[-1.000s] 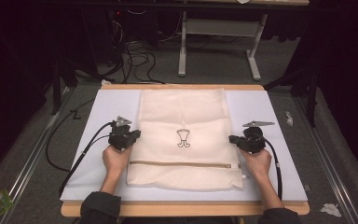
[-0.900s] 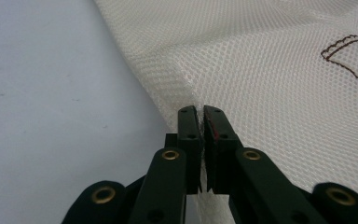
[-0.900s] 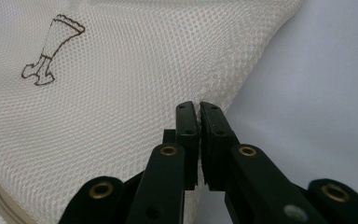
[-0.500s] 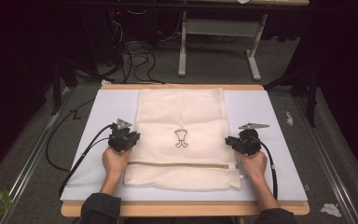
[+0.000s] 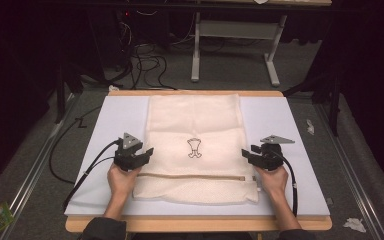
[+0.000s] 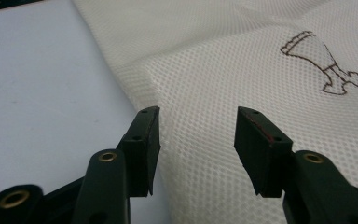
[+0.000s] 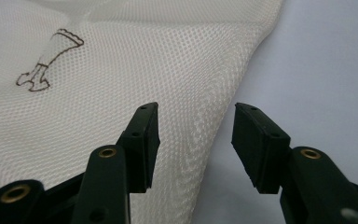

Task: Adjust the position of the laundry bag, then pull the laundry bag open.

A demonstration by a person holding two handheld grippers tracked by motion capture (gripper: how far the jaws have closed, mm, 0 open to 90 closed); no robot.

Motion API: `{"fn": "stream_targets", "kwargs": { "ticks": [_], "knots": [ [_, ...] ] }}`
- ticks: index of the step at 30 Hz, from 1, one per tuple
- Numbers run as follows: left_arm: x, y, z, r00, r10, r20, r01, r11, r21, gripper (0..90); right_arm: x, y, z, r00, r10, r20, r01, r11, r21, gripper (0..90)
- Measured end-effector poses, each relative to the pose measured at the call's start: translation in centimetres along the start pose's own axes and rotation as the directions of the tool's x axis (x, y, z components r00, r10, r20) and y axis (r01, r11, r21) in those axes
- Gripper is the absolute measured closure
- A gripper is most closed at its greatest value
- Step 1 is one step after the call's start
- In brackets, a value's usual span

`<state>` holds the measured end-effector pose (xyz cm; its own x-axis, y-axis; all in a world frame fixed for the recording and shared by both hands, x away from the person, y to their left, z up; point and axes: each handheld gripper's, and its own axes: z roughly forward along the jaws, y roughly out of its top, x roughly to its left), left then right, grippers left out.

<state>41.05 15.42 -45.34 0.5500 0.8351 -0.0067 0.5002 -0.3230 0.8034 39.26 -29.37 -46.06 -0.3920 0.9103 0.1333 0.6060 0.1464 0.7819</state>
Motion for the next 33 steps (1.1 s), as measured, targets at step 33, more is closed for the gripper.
{"fn": "stream_targets", "kwargs": {
  "ticks": [33],
  "knots": [
    [-12.2,2.9,4.4,0.9431,0.118,0.311,-0.12,0.9927,-0.012,48.5,0.7,-3.7,-1.4,0.9991,0.033,-0.029,-0.031,0.997,0.065,52.3]
  ]
}}
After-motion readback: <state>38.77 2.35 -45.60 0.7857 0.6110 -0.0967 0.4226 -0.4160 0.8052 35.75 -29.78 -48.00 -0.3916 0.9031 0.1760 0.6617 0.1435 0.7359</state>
